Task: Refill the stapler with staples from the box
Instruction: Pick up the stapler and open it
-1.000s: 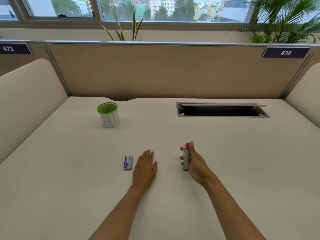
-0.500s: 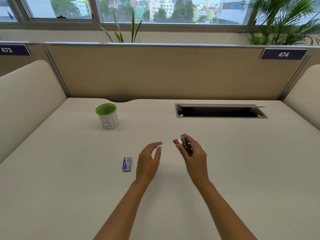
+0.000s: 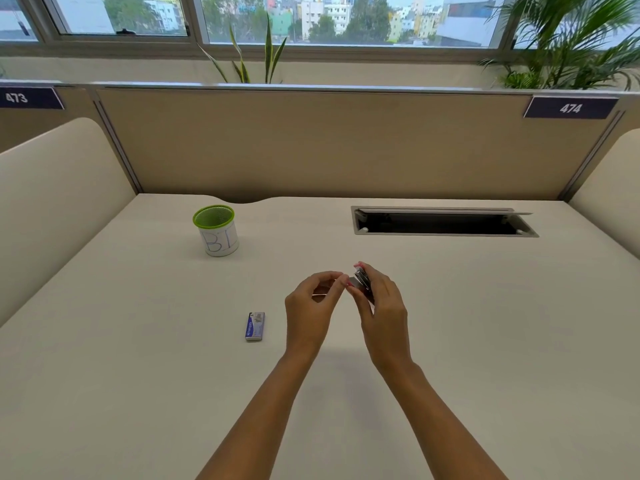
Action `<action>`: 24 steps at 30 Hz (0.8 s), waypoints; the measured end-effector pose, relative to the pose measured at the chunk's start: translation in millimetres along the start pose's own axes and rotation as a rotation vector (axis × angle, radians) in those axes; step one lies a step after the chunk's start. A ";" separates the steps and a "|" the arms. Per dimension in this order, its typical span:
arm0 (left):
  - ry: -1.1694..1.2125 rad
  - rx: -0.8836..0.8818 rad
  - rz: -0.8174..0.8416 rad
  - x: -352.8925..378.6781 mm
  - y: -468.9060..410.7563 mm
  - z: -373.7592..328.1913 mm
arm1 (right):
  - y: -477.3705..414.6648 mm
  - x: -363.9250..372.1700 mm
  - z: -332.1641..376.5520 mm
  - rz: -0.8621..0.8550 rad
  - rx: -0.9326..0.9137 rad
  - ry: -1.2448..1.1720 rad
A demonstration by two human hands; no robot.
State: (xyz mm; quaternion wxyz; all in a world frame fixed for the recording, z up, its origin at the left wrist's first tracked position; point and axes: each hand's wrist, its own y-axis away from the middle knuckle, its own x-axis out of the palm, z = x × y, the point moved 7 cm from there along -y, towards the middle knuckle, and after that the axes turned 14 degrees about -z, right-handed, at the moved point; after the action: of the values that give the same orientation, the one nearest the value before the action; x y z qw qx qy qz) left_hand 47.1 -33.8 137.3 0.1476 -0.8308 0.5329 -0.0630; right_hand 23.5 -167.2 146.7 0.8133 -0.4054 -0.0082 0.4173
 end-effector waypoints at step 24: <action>0.118 -0.287 -0.002 12.6 -4.4 23.9 | -6.4 9.6 -20.0 0.057 0.359 -0.336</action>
State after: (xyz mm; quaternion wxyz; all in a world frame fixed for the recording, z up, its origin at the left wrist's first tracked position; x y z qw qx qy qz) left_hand 62.5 -39.2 115.4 -0.0041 -0.8388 0.5434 -0.0350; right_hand 41.2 -175.8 134.5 0.8472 -0.1796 -0.0576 0.4966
